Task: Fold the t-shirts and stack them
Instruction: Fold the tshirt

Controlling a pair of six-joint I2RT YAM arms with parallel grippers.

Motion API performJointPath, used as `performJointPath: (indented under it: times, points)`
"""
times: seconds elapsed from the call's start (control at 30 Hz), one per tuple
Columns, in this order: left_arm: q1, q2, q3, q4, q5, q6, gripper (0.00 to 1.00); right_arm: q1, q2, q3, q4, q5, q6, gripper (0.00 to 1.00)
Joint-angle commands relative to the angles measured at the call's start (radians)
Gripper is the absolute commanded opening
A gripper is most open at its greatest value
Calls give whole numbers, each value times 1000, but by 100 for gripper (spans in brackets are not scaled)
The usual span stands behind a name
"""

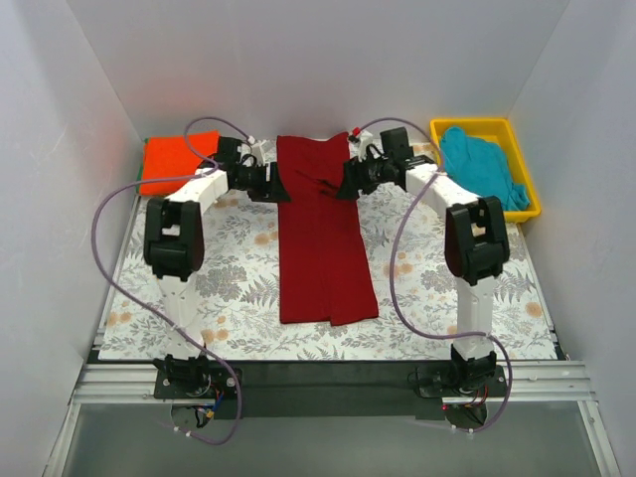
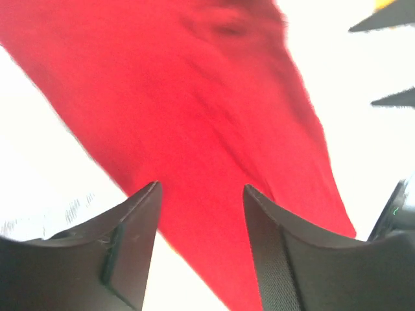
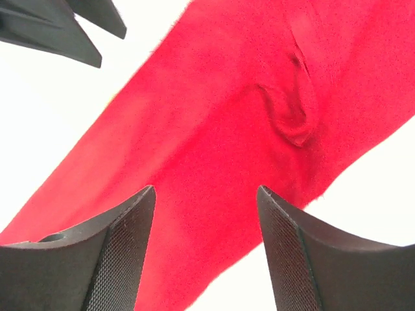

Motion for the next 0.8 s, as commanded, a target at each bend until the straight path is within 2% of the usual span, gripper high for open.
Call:
performJointPath:
  times: [0.0,0.07,0.1,0.17,0.2,0.23,0.27,0.37,0.47,0.5,0.6,0.63,0.77]
  points:
    - [7,-406,-134,21,70,159,54,2,-319,-16,-148,-72,-259,71]
    - [7,-549,-261,60,83,224,57,10,-447,-53,-226,-45,-359,72]
    - [7,-617,-385,73,77,250,61,27,-491,-97,-299,-30,-413,71]
    - [9,-842,-534,78,86,307,64,71,-604,-171,-422,48,-532,72]
    - [9,-843,-535,55,86,330,64,93,-641,-171,-456,49,-569,72]
    - [9,-930,-605,23,125,360,64,122,-682,-253,-484,99,-604,72]
    - [7,-972,-645,-29,145,439,63,154,-771,-304,-499,133,-681,71]
    - [-14,-1143,-801,-64,152,547,63,269,-941,-523,-501,222,-772,70]
    - [-90,-1266,-921,-148,124,672,63,367,-1061,-730,-486,280,-821,69]
    - [-112,-1295,-961,-152,118,733,62,413,-1084,-774,-455,297,-833,69]
    - [-202,-1401,-1095,-104,68,752,62,488,-1144,-927,-363,339,-846,66]
    - [-256,-1408,-1118,-89,48,752,62,501,-1151,-961,-345,343,-855,66]
    - [-335,-1342,-1178,-16,-49,808,61,519,-1166,-1092,-279,346,-945,64]
